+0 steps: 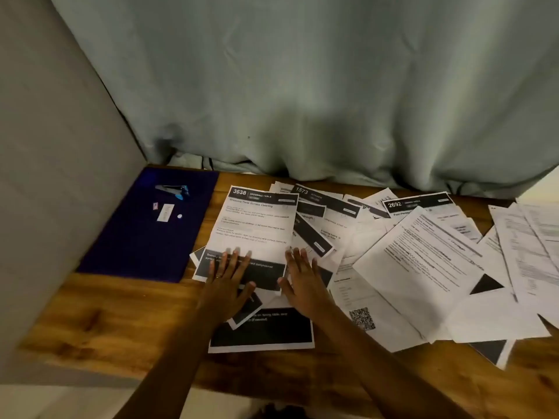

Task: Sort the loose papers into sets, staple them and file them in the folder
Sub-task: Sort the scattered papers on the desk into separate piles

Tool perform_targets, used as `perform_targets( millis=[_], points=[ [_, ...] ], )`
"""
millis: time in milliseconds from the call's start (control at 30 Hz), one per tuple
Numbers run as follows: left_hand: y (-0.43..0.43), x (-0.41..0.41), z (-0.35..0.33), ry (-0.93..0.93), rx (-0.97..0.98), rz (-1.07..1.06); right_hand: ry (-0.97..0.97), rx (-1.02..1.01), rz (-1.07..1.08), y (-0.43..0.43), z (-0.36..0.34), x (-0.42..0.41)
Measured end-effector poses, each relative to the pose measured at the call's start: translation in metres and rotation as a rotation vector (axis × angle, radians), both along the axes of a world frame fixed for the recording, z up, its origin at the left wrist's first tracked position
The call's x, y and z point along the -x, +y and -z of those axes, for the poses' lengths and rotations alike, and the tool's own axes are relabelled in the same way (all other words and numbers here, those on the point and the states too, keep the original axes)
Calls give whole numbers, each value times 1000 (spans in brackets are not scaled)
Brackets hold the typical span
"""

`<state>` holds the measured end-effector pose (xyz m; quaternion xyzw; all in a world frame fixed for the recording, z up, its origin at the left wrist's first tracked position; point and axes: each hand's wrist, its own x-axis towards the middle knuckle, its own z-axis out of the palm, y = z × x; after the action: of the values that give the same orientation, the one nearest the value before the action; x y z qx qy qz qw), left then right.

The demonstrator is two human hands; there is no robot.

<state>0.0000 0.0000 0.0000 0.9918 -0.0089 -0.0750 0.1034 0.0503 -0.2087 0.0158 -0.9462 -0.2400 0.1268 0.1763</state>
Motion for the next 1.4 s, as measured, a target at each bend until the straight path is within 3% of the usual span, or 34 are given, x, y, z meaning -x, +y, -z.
perform_targets(
  millis=[133, 400, 700, 933, 1067, 1167, 1400],
  points=[
    [4, -3, 0, -68, 43, -41, 0, -8, 124, 11, 10, 2],
    [37, -12, 1, -228, 97, -438, -71, -28, 261, 29, 33, 7],
    [47, -15, 27, -364, 211, -430, -130, -193, 418, 48, 36, 11],
    [50, -11, 18, -596, 468, -457, -168, -326, 489, 56, 32, 15],
    [46, 3, 2, -745, 479, -453, -258, -381, 461, 57, 24, 30],
    [47, 26, -10, -837, 501, -483, -263, -312, 361, 53, 22, 46],
    [90, 95, -21, -893, 624, -734, -249, -286, 111, 38, 20, 90]
  ],
)
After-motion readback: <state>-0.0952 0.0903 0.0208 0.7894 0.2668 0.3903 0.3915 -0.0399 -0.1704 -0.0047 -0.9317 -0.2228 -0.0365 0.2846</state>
